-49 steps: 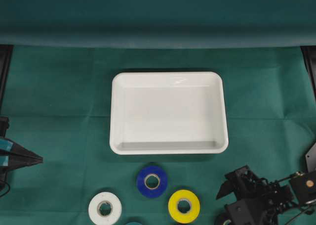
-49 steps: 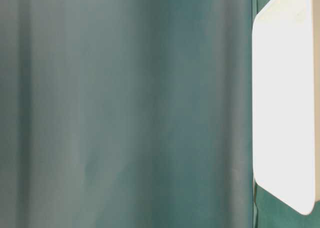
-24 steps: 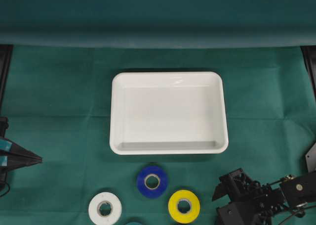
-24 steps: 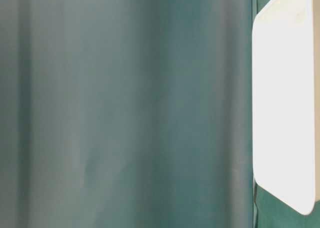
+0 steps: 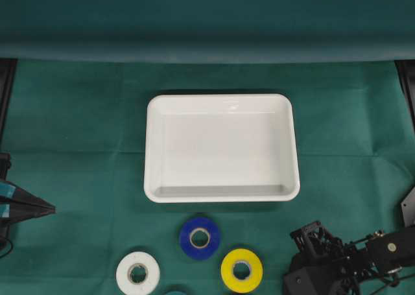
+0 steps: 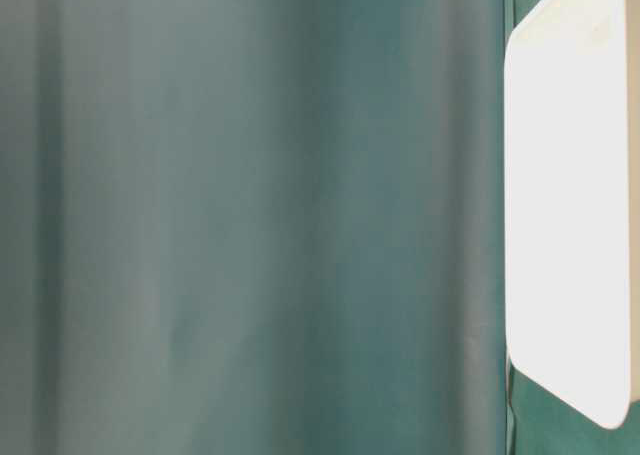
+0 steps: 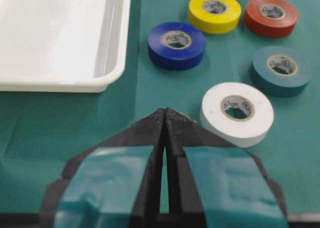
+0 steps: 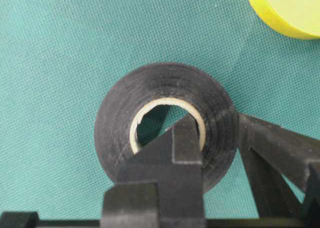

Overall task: Put the tape into the white case with the right arm.
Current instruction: 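Lower the right gripper into the black tape roll's hole and grasp, then carry the black tape roll into the tray's right side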

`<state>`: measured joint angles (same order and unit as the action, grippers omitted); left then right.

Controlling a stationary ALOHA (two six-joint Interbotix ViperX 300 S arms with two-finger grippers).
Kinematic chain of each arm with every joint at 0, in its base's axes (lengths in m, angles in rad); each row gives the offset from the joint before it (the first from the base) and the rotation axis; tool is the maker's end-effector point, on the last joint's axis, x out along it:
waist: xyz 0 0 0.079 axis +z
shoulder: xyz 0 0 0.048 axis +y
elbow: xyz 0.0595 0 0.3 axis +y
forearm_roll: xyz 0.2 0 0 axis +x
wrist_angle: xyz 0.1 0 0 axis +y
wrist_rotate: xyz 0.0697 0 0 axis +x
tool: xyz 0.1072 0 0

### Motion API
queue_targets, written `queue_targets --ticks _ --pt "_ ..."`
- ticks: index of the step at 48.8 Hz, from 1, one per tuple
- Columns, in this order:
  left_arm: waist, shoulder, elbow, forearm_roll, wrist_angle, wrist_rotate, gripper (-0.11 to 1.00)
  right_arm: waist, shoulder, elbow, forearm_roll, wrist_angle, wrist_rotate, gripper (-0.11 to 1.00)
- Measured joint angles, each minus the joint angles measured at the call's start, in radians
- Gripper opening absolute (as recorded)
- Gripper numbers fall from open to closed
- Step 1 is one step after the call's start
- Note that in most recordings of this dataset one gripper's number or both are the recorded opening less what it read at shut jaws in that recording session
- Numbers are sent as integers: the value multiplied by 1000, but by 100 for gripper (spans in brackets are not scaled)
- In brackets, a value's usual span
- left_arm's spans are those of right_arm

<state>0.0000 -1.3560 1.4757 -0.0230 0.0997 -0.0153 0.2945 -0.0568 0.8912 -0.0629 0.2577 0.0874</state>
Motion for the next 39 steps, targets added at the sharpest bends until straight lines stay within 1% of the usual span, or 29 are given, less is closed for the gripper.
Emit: queue_targets --ticks 12,16,21,31,34,39 --pt "-2 0 2 0 0 -2 0 14 2 -20 2 9 2 -1" --pt "0 0 2 2 0 -2 0 20 -8 -34 2 26 15 -1" --pt "0 0 0 0 0 -3 0 28 -46 -64 3 81 51 -1" --pt "-2 0 2 0 0 -3 0 32 -112 -130 5 233 172 -1" --pt "-2 0 2 2 -2 -3 0 31 -118 -144 5 261 202 -1" --pt "0 0 2 0 0 -3 0 32 -118 -155 5 276 233 -1"
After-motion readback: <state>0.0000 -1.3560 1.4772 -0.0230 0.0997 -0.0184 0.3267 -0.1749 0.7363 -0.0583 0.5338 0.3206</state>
